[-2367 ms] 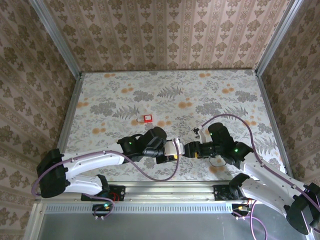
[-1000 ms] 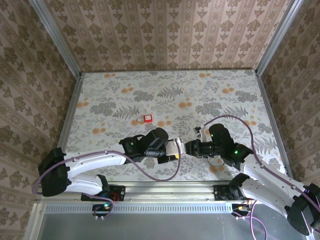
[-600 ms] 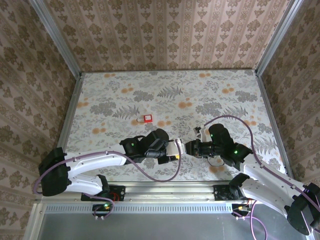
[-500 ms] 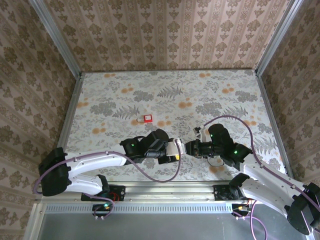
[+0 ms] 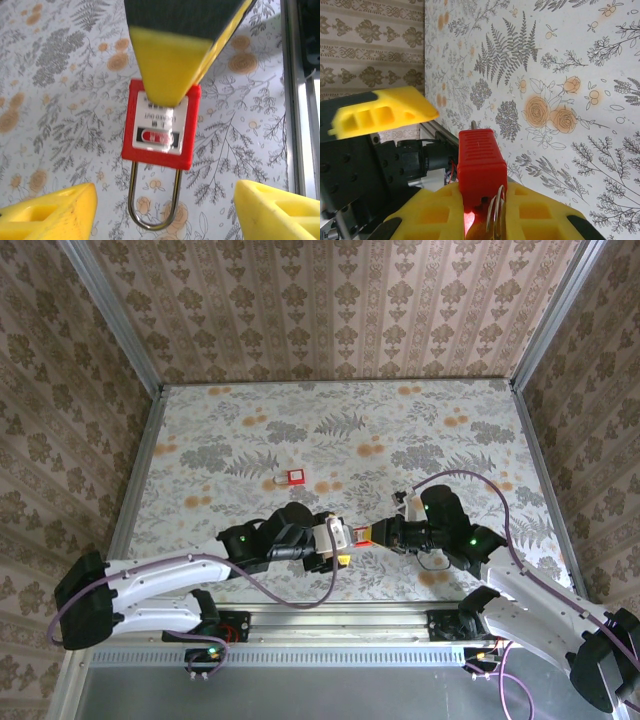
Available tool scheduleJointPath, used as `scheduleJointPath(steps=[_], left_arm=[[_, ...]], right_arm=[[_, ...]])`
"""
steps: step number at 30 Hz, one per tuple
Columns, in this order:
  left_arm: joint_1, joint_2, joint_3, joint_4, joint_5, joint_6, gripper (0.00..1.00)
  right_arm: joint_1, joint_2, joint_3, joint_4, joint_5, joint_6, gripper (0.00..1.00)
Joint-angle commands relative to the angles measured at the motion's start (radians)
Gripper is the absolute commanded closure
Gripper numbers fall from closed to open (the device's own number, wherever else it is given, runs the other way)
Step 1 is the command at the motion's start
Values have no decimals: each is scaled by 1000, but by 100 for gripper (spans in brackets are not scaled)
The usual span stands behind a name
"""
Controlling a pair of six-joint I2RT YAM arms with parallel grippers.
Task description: Unlock with the key
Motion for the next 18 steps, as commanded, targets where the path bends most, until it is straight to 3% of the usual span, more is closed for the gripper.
scheduleJointPath(steps=[1,12,18], left_arm=[[24,12,-8,26,53,-14,27],[83,111,33,38,111,0,44],[83,113,44,55,154,3,45]], right_arm=[[-3,-7,40,-23,-35,-21,88],[-3,-32,13,-17,-53,-18,88],[-3,-30,11,-18,-63,-25,88]])
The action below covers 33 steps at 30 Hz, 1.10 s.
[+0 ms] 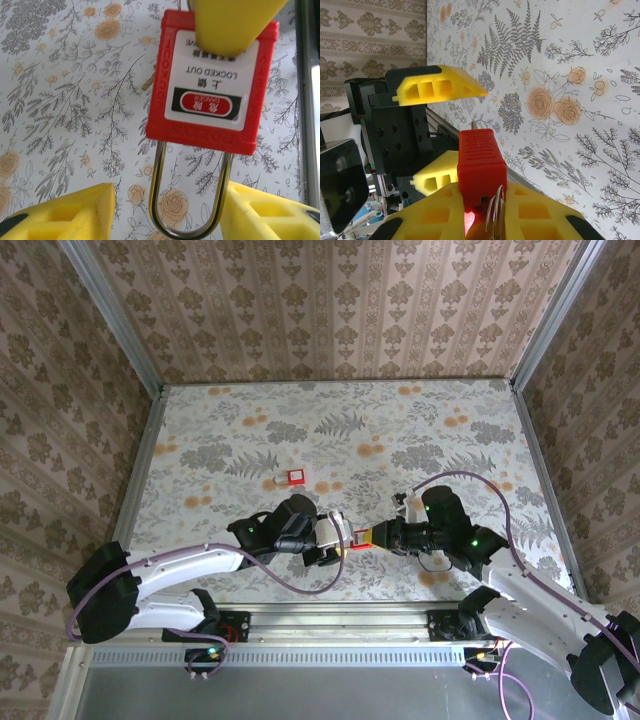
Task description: Unlock with the key
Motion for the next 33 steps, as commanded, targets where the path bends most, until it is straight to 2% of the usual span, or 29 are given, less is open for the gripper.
scheduleJointPath(steps=[1,5,7,13,14,22,33], left_arm=[[1,5,45,29,60,10,44],[-13,26,68,23,79,21,45],[-14,42,79,17,89,24,50],[-14,75,82,-11,99,30,76],[-14,73,74,-13,90,30,78],[-7,49,10,-26,-45,41,84],[-11,26,-33,-53,-163,52,87]], right_arm=[[-3,-15,12,4,-40,-23,88],[-3,-15,13,-1,-40,-28,88],[-4,-16,12,-3,-40,-28,88],[-6,-26,15,-8,-40,-29,89],[-7,-29,15,-10,-40,-28,89],[-14,-29,30,-40,-40,-49,91],[-43,-47,36,-81,-49,-68,92]])
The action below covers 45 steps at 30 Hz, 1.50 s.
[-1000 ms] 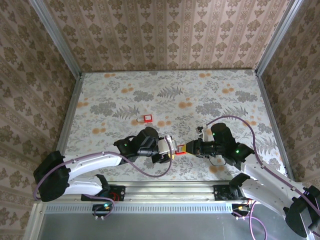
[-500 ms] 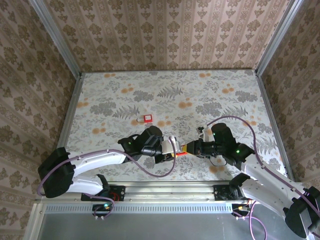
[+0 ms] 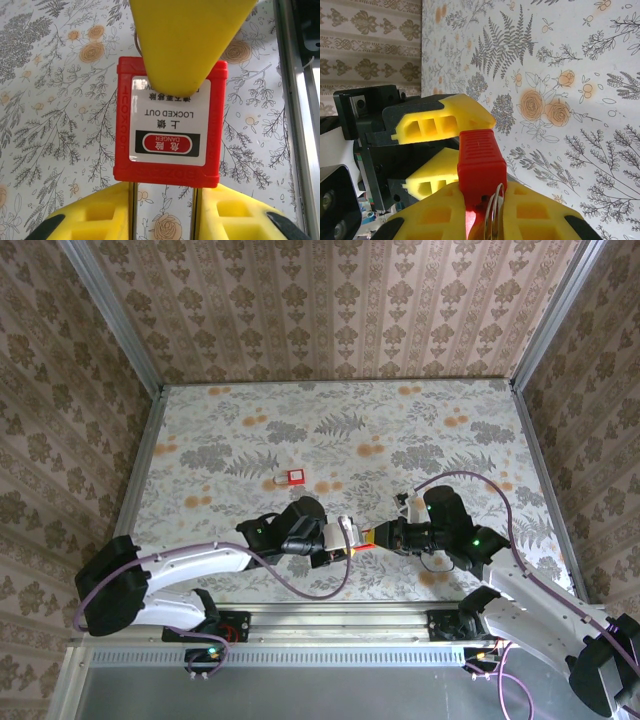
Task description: Unlock with the key
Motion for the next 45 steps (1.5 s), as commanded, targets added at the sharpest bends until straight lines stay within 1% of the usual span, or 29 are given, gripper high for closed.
scheduleJointPath(steps=[1,5,6,7,8,9,10,13,15,16,18,27,34,37,41,45], left_arm=[[23,-35,-50,-108,-167,8,87],[23,-68,-65,-103,-172,14,86],[23,-71,-67,-102,-173,13,83],[22,-73,-65,-100,-161,9,74],[23,-74,-63,-94,-137,5,59],[21,-73,-59,-86,-119,4,49],[20,-73,-55,-74,-106,0,42],[3,-66,-45,-52,-78,4,30],[-10,-56,-26,-58,-85,6,26],[-9,-50,-15,-60,-79,1,22],[-14,-43,-1,-49,-58,-2,19],[-29,8,72,-7,-23,-11,18],[-52,73,128,1,1,-10,21],[-58,96,146,7,2,-11,25],[-62,118,164,9,2,-11,34],[-64,128,172,5,15,-6,50]], right_arm=[[-15,-39,34,-45,-47,-17,92],[-23,-39,33,-46,-52,-18,93],[-24,-39,32,-45,-53,-18,93],[-25,-39,33,-42,-55,-17,93],[-25,-39,31,-38,-58,-15,93],[-25,-39,30,-36,-60,-15,92],[-25,-37,28,-31,-61,-12,93],[-24,-33,25,-20,-68,-7,93],[-25,-32,21,-8,-74,-1,93],[-25,-31,20,-4,-74,2,93],[-25,-28,18,-2,-74,1,93],[-25,-17,14,13,-81,11,92],[-25,-13,12,21,-82,15,92],[-23,-12,8,21,-84,15,93],[-23,-15,3,20,-84,16,92],[-24,-17,-3,23,-82,18,93]])
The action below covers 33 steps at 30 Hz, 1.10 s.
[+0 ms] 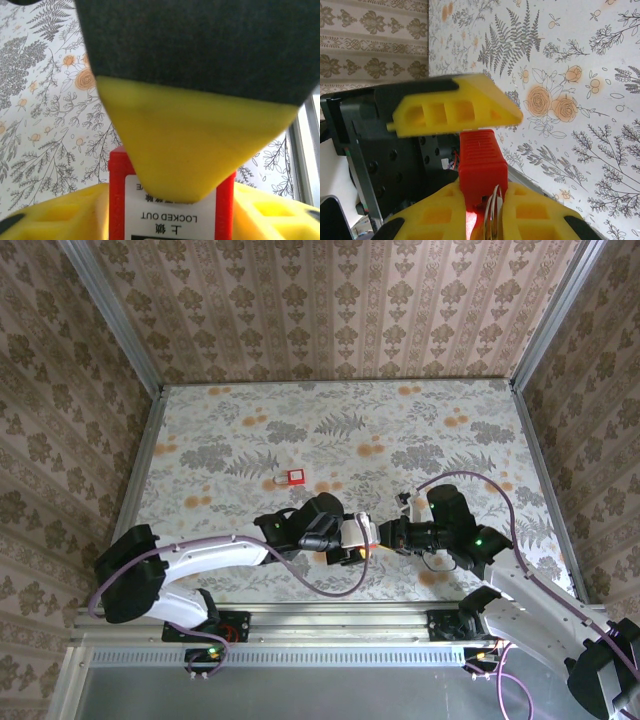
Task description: Unlock with the key
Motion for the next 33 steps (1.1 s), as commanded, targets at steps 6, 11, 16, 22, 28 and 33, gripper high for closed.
scheduleJointPath(steps=[6,11,16,22,28,33], left_arm=[[-8,7,35,-6,21,4,79],[-10,5,28,-37,19,9,88],[-10,-5,11,-50,5,10,90],[-8,-10,10,-63,17,15,92],[28,3,60,-177,115,16,94],[71,-21,84,-275,169,31,95]], right_arm=[[-4,-11,-2,16,-30,5,80],[-25,-35,33,-50,-14,-20,46],[-65,-50,56,-116,-16,-51,39],[-65,-68,51,-155,-22,-119,44],[-63,-158,88,-285,41,-297,45],[-63,-233,101,-334,144,-444,41]])
